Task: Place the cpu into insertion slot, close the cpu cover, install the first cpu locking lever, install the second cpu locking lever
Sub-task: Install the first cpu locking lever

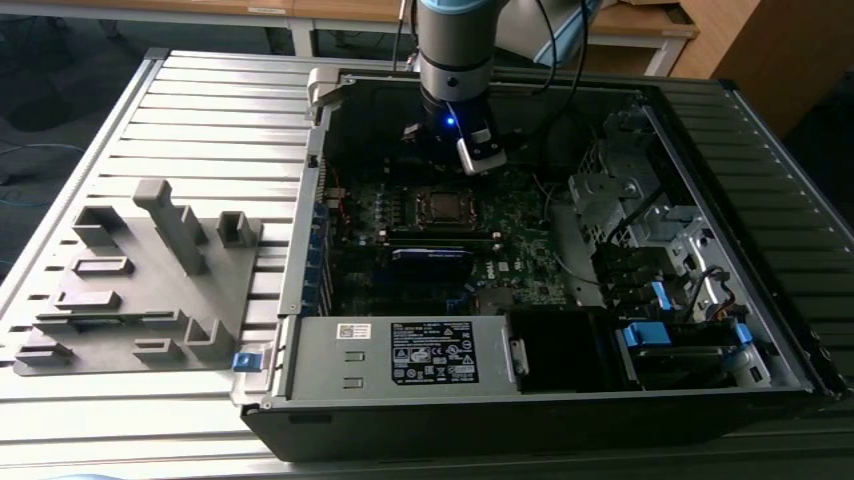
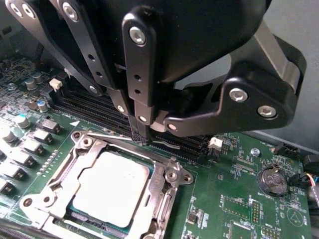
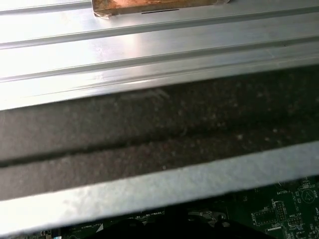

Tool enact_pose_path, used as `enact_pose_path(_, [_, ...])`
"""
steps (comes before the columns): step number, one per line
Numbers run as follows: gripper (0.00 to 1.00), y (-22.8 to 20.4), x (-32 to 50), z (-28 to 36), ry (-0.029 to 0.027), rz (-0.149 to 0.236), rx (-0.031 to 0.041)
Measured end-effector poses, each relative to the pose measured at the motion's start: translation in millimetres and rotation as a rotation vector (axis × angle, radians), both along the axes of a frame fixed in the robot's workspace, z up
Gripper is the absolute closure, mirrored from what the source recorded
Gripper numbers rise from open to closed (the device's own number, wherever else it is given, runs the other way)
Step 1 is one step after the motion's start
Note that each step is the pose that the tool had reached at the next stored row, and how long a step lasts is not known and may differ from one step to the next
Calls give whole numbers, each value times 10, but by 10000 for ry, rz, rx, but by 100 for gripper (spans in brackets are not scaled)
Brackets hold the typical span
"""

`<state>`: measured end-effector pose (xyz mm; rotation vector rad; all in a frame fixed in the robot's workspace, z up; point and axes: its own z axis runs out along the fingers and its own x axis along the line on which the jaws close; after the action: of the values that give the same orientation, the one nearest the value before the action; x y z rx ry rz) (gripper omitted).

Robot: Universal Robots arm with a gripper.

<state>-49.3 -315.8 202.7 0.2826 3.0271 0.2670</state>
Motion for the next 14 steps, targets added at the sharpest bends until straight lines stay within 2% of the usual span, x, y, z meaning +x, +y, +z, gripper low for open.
enact_pose_path(5, [89,1,0,-10,-74,-73,-1])
enact_pose_path(8, [89,1,0,-12,-73,-203,-1])
enact_pose_path(14, [89,15,0,-12,-73,-207,-2])
